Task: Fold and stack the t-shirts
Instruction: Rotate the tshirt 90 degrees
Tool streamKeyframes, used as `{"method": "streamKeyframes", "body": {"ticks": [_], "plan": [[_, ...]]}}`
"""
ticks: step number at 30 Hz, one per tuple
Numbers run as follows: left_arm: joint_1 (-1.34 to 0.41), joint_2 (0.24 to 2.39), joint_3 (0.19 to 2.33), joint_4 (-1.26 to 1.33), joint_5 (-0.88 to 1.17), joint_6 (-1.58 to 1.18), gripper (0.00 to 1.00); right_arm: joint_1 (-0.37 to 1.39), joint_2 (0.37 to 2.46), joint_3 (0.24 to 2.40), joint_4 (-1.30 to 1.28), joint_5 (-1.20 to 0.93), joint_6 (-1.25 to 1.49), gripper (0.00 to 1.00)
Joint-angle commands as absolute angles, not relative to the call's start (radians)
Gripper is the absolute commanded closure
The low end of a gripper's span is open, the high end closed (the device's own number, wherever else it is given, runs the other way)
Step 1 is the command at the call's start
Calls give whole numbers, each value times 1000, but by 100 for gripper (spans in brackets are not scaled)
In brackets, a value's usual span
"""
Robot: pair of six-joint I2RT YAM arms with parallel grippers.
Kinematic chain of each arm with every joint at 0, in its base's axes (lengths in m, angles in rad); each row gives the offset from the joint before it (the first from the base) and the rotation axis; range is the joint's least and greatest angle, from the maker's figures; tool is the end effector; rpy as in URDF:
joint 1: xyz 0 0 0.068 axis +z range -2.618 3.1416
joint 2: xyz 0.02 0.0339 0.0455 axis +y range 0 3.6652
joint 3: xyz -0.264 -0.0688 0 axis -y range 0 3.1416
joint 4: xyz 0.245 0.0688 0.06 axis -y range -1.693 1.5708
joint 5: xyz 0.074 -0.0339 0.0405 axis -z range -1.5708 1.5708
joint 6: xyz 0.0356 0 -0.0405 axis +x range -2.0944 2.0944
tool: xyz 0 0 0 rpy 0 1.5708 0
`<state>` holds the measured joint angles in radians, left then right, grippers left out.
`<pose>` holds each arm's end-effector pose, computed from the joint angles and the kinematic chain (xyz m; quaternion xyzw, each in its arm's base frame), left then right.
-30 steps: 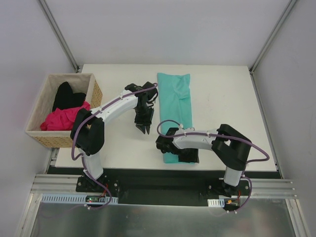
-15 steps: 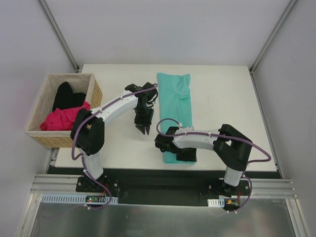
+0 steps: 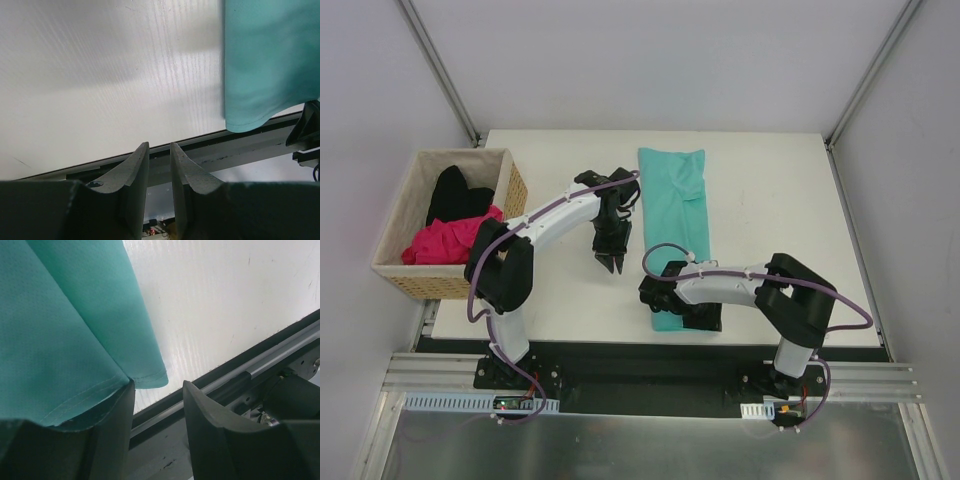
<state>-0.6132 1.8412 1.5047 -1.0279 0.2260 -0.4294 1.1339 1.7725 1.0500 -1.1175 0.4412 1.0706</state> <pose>0.2930 -0.2159 0.2373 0.1023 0.9831 -0.1482 0.0329 0.1272 0.2365 0.1528 -0.0599 0.9655 -0.2148 0.1343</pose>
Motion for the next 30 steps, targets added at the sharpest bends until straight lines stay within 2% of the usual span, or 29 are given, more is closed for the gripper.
{"method": "streamKeyframes", "body": {"ticks": [1, 4, 7, 18, 30], "plan": [[-607, 1847, 1511, -1051, 225, -449, 77, 1138, 1732, 1037, -1120, 471, 1108, 60], [-611, 1847, 1513, -1051, 225, -454, 77, 1138, 1736, 1034, -1115, 482, 1108, 67], [-615, 1848, 1506, -1052, 224, -459, 77, 1137, 1740, 1020, -1100, 482, 1109, 69], [-623, 1839, 1479, -1045, 209, -471, 77, 1137, 1758, 1051, -1084, 491, 1071, 68], [-623, 1830, 1526, -1042, 193, -463, 77, 1147, 1703, 1291, -1375, 606, 1057, 66]]}}
